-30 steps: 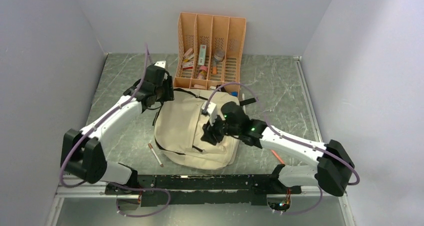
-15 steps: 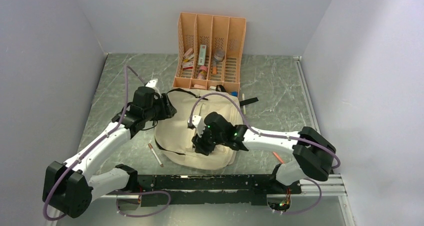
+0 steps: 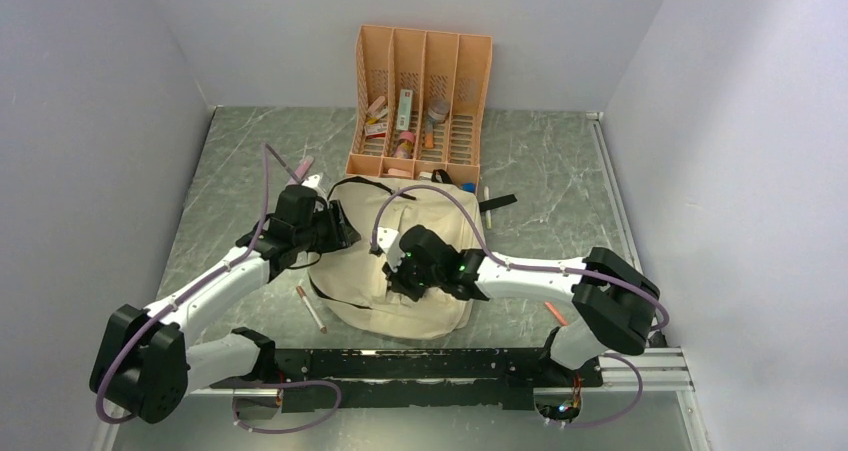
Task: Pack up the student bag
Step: Unzip the student bag at the center of the board.
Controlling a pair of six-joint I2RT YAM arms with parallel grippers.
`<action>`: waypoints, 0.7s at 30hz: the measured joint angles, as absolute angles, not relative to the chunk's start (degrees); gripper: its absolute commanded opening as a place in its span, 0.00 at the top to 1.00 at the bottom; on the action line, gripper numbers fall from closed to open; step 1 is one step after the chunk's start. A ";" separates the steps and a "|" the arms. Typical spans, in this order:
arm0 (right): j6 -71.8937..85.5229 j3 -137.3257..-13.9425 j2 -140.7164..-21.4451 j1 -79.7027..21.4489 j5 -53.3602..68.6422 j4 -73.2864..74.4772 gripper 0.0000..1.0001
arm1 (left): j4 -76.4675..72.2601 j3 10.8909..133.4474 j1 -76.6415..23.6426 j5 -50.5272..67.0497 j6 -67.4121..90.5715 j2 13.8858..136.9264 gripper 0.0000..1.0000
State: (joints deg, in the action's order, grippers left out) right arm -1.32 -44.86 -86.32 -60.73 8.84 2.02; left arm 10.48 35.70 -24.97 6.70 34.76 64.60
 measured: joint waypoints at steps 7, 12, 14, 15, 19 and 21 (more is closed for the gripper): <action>-1.50 -46.65 -85.65 -60.38 4.21 2.00 1.00 | 10.48 35.40 -25.34 5.98 34.76 66.02 0.51; -2.90 -48.51 -85.32 -57.54 2.94 2.00 1.00 | 10.50 35.38 -25.45 5.21 34.74 66.65 0.51; -3.57 -49.47 -85.32 -56.12 2.92 2.02 1.00 | 10.48 35.14 -25.50 5.15 34.74 66.67 0.51; -4.05 -50.13 -85.38 -55.22 2.94 2.04 1.00 | 10.48 34.94 -25.52 5.15 34.74 66.67 0.51; -5.82 -52.77 -86.46 -52.05 2.96 2.13 1.00 | 10.48 34.44 -25.67 5.15 34.74 66.67 0.51; -6.59 -53.91 -87.39 -50.43 2.96 2.13 1.00 | 10.50 34.39 -25.71 5.15 34.72 66.67 0.50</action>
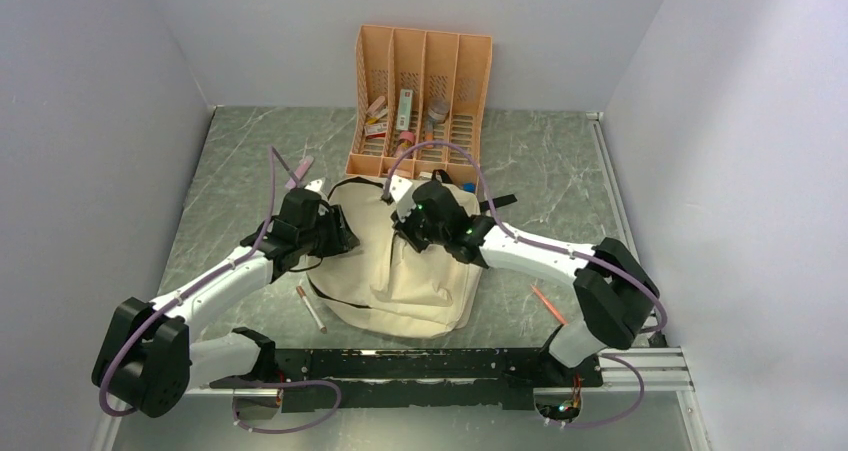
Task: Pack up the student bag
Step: Unzip the student bag at the center of the board.
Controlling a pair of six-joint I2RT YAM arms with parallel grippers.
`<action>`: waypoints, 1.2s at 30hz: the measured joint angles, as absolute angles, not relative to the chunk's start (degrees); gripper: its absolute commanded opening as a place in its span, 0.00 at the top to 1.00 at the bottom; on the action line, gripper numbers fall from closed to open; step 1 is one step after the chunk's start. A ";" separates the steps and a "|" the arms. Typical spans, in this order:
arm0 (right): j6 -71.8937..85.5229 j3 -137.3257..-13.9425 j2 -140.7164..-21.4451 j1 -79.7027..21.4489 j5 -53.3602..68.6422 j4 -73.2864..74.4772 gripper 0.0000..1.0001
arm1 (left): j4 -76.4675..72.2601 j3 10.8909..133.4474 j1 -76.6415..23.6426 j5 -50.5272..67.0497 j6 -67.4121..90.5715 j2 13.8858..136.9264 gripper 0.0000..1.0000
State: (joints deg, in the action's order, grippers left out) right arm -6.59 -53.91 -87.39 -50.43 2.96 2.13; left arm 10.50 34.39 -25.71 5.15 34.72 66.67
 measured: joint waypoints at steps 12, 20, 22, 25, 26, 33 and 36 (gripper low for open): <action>-8.08 -60.75 -96.95 -42.54 1.98 2.74 1.00 | 10.76 36.36 -29.43 5.13 32.16 65.52 0.38; -5.13 -64.10 -99.92 -40.34 3.55 4.19 1.00 | 9.63 41.43 -40.03 1.10 30.17 67.75 0.27; -4.64 -64.12 -99.92 -40.18 3.99 4.16 1.00 | 9.34 42.39 -41.76 -0.67 29.89 70.15 0.26; -3.92 -64.12 -99.92 -39.99 4.54 4.12 1.00 | 8.91 42.70 -42.70 -2.70 29.56 73.19 0.26; -3.73 -64.12 -99.92 -39.90 4.73 4.10 1.00 | 8.88 42.70 -43.03 -3.53 29.50 74.08 0.26; -2.28 -64.07 -99.66 -39.22 6.02 3.73 1.00 | 8.34 42.70 -44.51 -7.25 29.47 78.78 0.49; -1.61 -64.07 -99.37 -38.81 6.00 3.53 1.00 | 7.68 42.72 -44.86 -7.40 29.65 79.05 0.72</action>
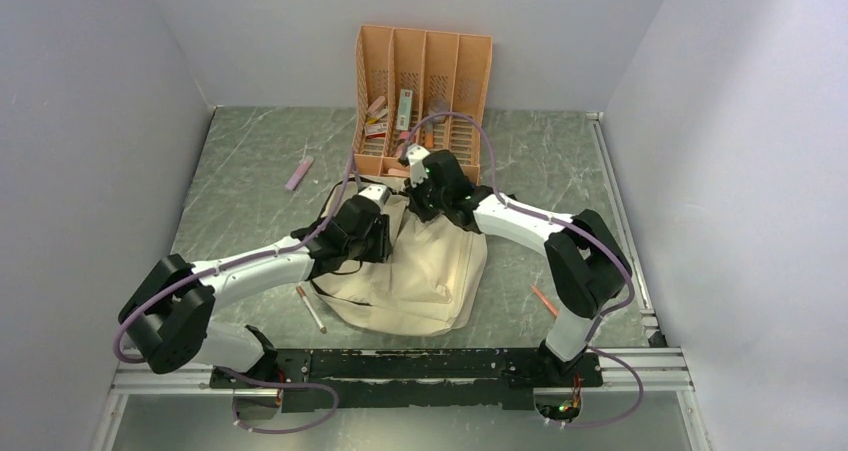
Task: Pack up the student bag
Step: Unzip the student bag at the center of the board.
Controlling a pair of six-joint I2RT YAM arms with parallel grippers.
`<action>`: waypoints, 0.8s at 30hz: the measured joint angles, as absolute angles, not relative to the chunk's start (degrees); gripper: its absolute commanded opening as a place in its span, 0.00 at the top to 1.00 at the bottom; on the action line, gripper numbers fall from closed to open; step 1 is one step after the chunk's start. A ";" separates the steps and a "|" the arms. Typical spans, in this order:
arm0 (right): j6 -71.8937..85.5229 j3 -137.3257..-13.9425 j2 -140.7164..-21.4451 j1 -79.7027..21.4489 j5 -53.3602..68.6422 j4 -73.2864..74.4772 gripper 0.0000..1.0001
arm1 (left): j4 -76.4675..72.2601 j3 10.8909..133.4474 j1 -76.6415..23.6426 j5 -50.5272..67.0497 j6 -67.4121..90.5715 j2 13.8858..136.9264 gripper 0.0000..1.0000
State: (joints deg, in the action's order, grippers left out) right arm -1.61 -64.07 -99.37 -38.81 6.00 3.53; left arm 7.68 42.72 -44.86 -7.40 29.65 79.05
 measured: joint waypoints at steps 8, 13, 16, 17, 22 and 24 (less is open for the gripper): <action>-0.89 -64.40 -99.46 -37.95 3.44 2.39 1.00 | 7.16 41.25 -45.06 -8.58 29.80 75.61 0.95; -0.91 -65.87 -100.57 -38.00 1.78 2.44 1.00 | 6.28 40.03 -45.06 -8.58 29.82 73.78 0.95; -1.04 -65.95 -100.79 -38.00 1.08 2.44 0.87 | 5.52 39.40 -45.06 -8.47 30.02 73.45 0.95; -1.13 -65.95 -100.79 -38.00 1.06 2.44 0.79 | 5.17 39.11 -45.06 -8.40 30.17 73.30 0.95; -0.80 -64.14 -98.02 -37.15 -0.99 1.08 0.58 | 3.60 36.53 -45.06 -7.14 30.92 72.34 0.95; 0.36 -62.76 -95.02 -36.67 -1.87 0.75 0.55 | 2.55 35.51 -45.04 -6.55 31.11 72.31 0.95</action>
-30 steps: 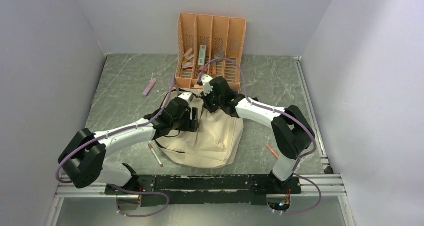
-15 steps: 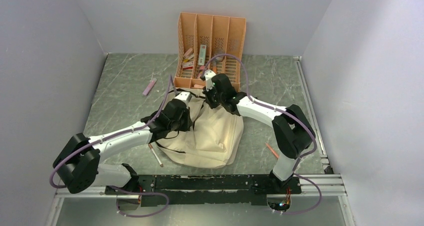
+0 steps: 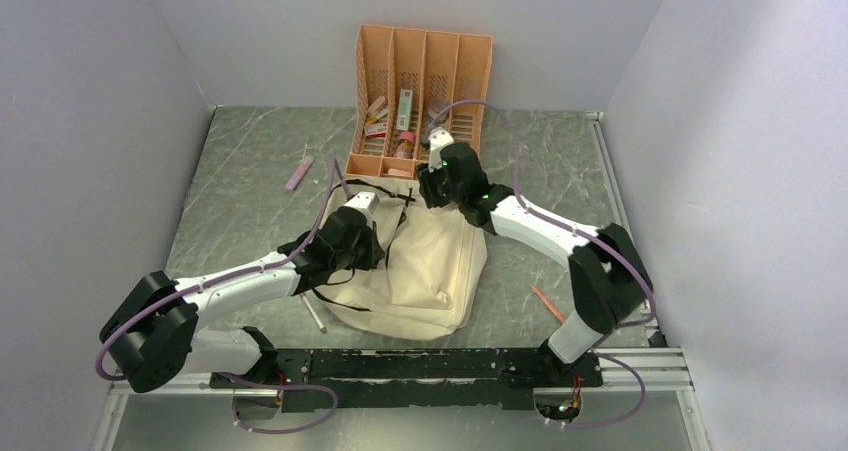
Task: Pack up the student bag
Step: Unzip the student bag at the center of the board.
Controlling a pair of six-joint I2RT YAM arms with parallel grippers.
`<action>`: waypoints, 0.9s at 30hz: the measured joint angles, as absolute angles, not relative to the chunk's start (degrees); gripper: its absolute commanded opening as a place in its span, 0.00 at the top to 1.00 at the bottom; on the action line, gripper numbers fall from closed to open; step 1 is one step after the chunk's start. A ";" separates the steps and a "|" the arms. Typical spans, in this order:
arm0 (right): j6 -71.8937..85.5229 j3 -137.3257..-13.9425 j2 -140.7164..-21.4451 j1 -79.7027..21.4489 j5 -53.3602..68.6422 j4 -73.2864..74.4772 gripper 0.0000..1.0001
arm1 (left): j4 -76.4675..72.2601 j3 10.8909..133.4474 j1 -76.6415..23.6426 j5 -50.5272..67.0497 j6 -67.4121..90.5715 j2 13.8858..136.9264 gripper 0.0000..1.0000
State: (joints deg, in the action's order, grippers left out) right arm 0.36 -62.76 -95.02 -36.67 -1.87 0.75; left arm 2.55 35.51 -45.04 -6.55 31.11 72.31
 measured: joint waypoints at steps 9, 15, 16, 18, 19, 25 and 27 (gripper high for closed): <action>10.61 -60.16 -82.48 -36.40 -6.98 3.75 0.37 | -3.25 31.77 -44.71 -3.29 31.46 72.31 0.95; 14.00 -60.16 -82.06 -36.38 -8.58 12.08 0.35 | -5.21 30.89 -44.71 0.19 31.42 72.55 0.95; 14.50 -60.16 -82.04 -36.38 -8.38 13.43 0.31 | -5.65 30.72 -44.73 0.67 31.46 72.64 0.95; 15.84 -59.90 -81.62 -36.38 -7.73 15.42 0.25 | -7.09 29.98 -44.75 1.74 31.62 72.77 0.95; 16.82 -59.48 -81.14 -36.38 -7.38 16.32 0.23 | -7.88 29.63 -44.86 2.02 31.81 72.93 0.95; 23.27 -58.26 -78.61 -39.20 -8.12 22.22 0.23 | -13.15 28.73 -47.72 3.36 33.91 75.92 0.95; 25.04 -58.48 -79.09 -43.22 -9.93 24.32 0.26 | -14.85 28.64 -48.69 3.77 34.83 76.97 0.95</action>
State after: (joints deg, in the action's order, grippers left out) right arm 25.04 -58.48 -79.09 -43.22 -9.93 24.32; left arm -14.85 28.64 -48.69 3.77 34.83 76.97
